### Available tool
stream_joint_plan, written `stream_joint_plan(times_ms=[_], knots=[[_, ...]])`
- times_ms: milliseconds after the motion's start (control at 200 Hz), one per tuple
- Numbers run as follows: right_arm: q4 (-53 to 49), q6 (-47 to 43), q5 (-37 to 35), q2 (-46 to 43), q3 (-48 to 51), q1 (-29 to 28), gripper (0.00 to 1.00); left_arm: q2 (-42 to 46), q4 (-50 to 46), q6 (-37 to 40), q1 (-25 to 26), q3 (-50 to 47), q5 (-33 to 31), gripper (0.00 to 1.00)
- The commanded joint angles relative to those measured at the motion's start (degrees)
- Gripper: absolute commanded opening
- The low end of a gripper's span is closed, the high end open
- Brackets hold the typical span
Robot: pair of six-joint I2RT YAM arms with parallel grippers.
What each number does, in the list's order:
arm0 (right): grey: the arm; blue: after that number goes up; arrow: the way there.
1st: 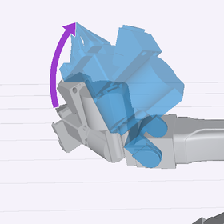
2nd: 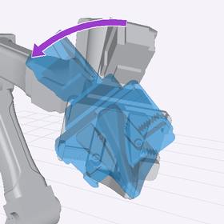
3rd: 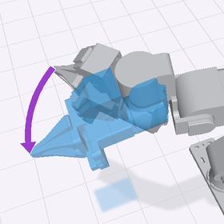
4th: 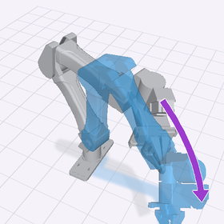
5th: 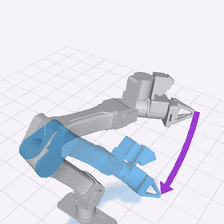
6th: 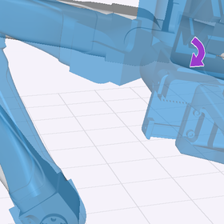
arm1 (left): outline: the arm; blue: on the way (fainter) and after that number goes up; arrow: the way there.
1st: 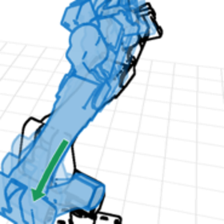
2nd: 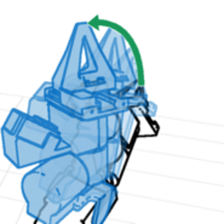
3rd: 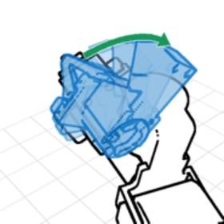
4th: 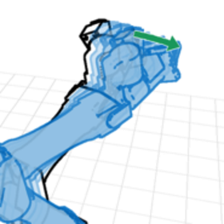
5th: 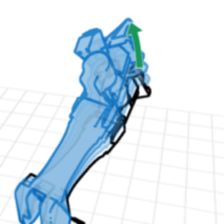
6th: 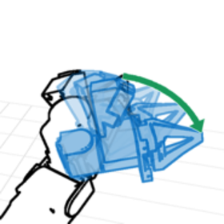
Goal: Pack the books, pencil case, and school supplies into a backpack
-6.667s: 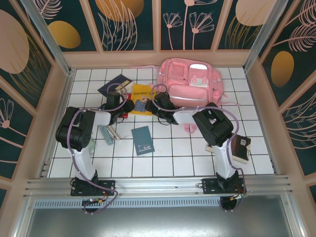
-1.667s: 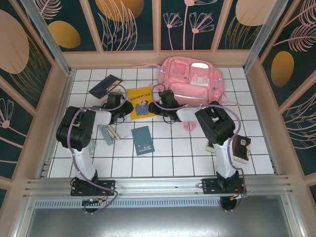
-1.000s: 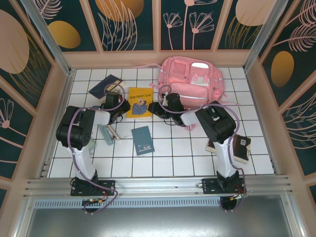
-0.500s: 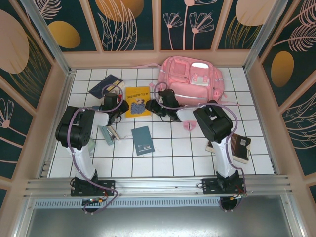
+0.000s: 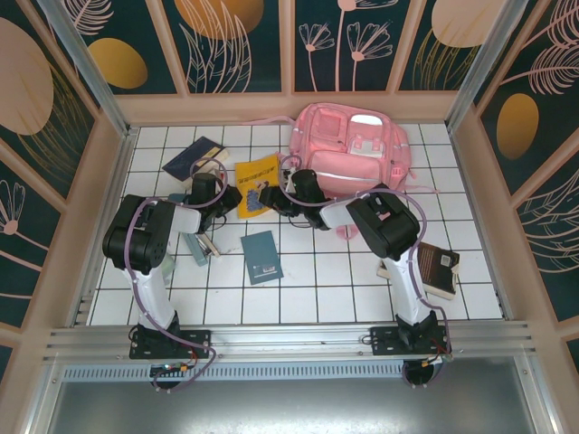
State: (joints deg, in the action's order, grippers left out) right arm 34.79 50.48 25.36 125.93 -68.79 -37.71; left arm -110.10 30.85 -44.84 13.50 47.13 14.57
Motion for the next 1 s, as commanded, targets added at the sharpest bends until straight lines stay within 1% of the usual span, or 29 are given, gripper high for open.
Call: stream_joint_plan(times_ms=[0,30,90,110,165,195,265,330,430,460,490,586,726,856,876,991], knots=[[-1.04,-0.53,-1.16,-1.76,0.47,-2.16,0.39,-0.21,-4.70,0.35,2.80,-0.73,9.04,0.19],[-0.08,0.45,-0.96,-1.76,1.32,-1.87,0.36,-0.20,-4.87,0.37,2.79,-0.64,8.87,0.22],[2.17,1.83,-0.35,-1.83,2.75,-1.40,0.29,-0.04,-5.25,0.49,2.77,-0.25,8.89,0.33],[2.85,1.97,-0.05,-1.88,3.15,-1.35,0.22,0.13,-5.35,0.54,2.76,-0.16,8.81,0.38],[4.25,2.25,0.29,-2.32,4.02,-1.25,0.14,0.73,-6.65,0.98,2.81,0.43,8.26,0.51],[4.80,2.20,0.30,-2.72,4.43,-1.29,0.11,1.39,-7.50,1.37,2.78,0.75,7.80,0.54],[6.02,1.79,0.33,-4.22,5.52,-1.31,0.01,3.42,-9.46,2.19,2.78,1.43,6.49,0.60],[6.20,0.82,-0.03,-6.32,6.43,-1.31,0.00,5.60,-11.34,3.00,2.83,2.09,5.14,0.67],[5.69,-1.03,-1.42,-10.74,8.28,-1.33,0.00,9.56,-13.83,3.95,2.76,3.19,3.19,0.70],[5.33,-1.80,-1.94,-12.19,8.85,-1.35,0.00,10.77,-14.42,4.06,2.78,3.34,2.72,0.76],[4.83,-2.48,-2.74,-13.89,9.43,-1.39,0.00,11.54,-14.97,4.12,2.80,3.62,2.32,0.79],[3.75,-4.30,-4.93,-19.44,12.41,-1.05,0.00,15.63,-15.83,4.38,2.77,4.27,1.88,0.80],[1.81,-6.15,-8.44,-28.26,18.08,0.04,0.00,18.52,-16.28,5.16,3.57,5.32,1.88,0.78],[-0.68,-7.83,-13.60,-39.14,25.41,1.63,0.00,18.30,-20.01,9.16,7.19,8.28,-1.54,0.78],[-1.50,-7.97,-14.41,-40.90,26.70,2.11,0.00,18.07,-20.52,9.79,7.74,10.18,-1.99,0.77],[-4.65,-8.38,-17.22,-52.00,34.25,5.32,0.00,16.29,-22.09,12.74,11.35,13.47,-4.14,0.74]])
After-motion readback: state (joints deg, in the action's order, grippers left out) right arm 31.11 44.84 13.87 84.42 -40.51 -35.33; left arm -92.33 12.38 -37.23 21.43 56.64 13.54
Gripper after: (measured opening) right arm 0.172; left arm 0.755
